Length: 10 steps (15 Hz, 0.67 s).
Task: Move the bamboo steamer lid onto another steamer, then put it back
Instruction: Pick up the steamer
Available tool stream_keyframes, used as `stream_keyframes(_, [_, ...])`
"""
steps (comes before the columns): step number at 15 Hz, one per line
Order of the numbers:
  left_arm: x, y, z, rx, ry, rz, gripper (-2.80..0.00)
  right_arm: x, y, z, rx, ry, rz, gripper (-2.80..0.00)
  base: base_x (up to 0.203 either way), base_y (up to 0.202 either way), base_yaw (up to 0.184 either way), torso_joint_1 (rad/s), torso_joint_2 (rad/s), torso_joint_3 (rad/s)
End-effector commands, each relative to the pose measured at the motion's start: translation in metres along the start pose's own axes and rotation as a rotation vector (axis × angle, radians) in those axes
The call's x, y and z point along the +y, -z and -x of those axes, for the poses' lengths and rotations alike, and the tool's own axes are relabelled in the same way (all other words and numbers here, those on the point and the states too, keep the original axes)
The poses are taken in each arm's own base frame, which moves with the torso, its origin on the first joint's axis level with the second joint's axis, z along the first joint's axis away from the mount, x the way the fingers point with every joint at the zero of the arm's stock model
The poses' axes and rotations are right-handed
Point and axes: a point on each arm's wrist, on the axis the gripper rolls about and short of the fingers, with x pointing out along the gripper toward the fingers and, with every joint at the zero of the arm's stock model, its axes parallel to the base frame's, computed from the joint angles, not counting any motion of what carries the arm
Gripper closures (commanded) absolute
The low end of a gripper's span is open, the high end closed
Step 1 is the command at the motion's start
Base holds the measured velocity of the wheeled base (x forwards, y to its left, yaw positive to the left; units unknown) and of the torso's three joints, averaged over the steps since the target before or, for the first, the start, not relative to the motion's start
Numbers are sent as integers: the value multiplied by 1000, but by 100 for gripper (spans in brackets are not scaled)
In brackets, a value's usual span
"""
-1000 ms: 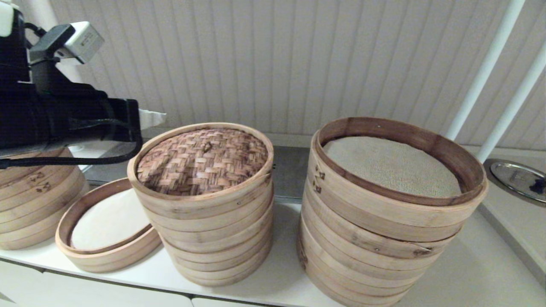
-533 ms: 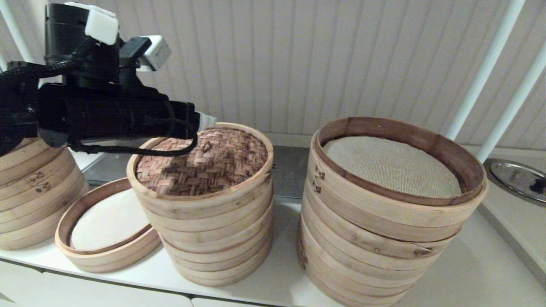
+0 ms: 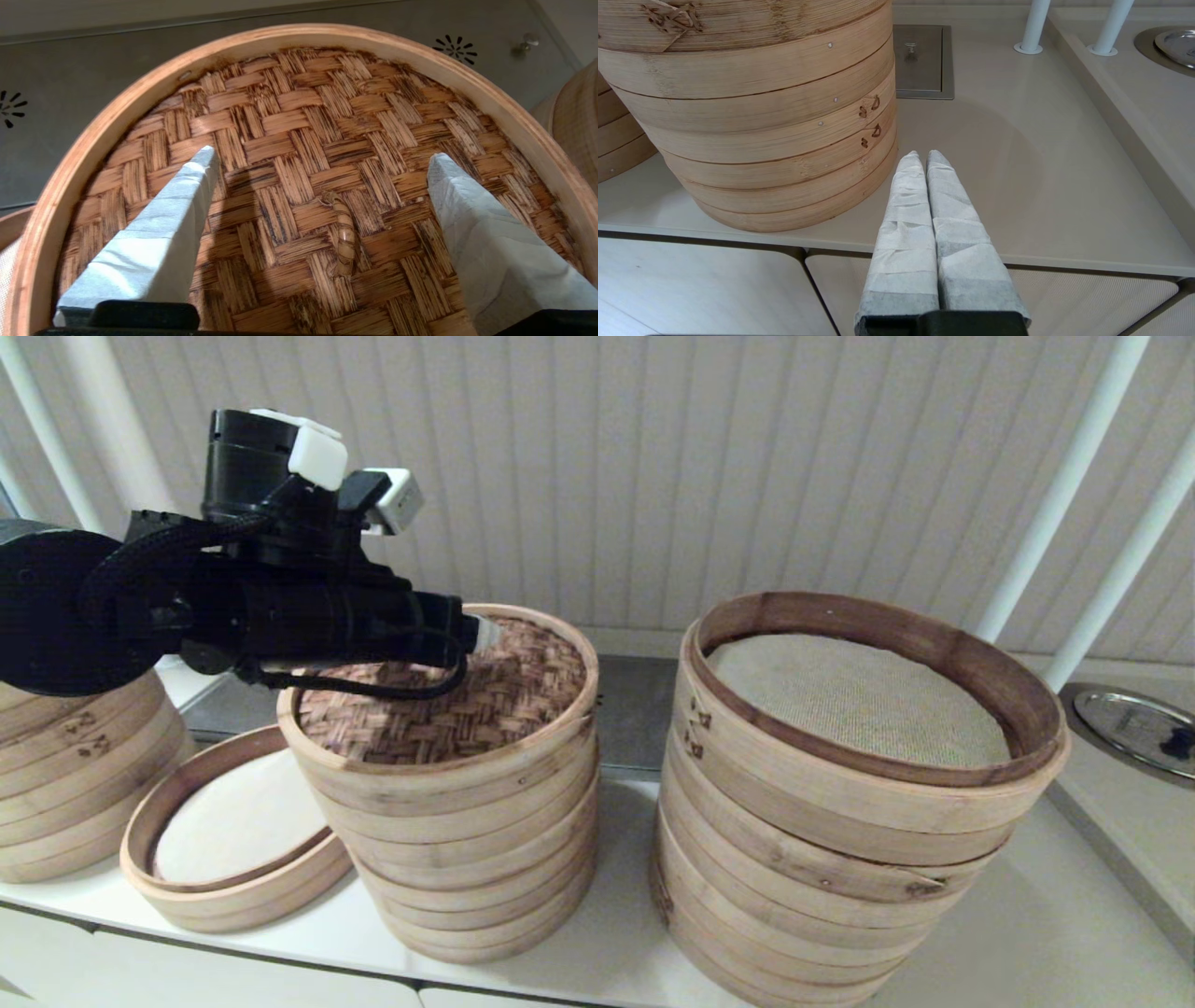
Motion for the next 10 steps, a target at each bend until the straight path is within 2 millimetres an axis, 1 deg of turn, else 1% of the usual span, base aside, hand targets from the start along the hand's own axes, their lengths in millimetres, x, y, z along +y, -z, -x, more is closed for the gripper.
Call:
stream_keyframes(1, [0, 2, -3, 9, -2, 7, -280, 0, 0, 0, 1, 0, 0, 0, 0, 0, 0, 0, 0, 0])
stream_keyframes(10, [0, 5, -5, 22, -1, 15, -280, 0, 0, 0, 1, 0, 0, 0, 0, 0, 0, 0, 0, 0])
